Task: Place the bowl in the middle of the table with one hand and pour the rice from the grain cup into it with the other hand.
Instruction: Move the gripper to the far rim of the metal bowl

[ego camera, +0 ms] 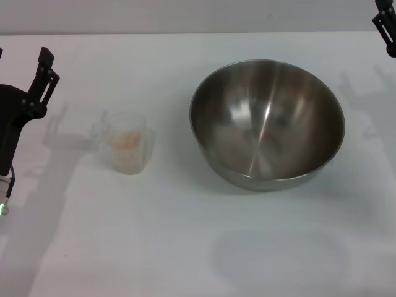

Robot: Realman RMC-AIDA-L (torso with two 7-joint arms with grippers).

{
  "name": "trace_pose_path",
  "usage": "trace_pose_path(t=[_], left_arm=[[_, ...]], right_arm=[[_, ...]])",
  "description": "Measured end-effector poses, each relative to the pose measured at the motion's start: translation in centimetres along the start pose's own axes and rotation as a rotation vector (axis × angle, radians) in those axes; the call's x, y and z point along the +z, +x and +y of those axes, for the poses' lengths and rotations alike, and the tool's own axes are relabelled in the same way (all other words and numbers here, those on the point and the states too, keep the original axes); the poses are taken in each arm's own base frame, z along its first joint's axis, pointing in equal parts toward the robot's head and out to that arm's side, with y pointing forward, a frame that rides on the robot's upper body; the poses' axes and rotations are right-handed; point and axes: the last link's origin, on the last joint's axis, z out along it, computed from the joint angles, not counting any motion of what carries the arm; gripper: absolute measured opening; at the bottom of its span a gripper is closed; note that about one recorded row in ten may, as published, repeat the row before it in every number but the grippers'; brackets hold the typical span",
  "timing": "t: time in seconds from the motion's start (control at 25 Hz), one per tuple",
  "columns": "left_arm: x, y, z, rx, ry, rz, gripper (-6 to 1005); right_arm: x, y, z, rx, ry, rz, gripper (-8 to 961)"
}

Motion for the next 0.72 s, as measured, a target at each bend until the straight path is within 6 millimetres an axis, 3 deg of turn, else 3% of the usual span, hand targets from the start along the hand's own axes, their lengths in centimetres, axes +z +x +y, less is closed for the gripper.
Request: trace_pose_path(t=[0.72], left_arm=[[-0.48,-0.32,-0.29,0.017,-0.008,-0.026,840]], right_arm=[[0.56,-0.24,-0.16,0.001,0.009,-0.012,810]])
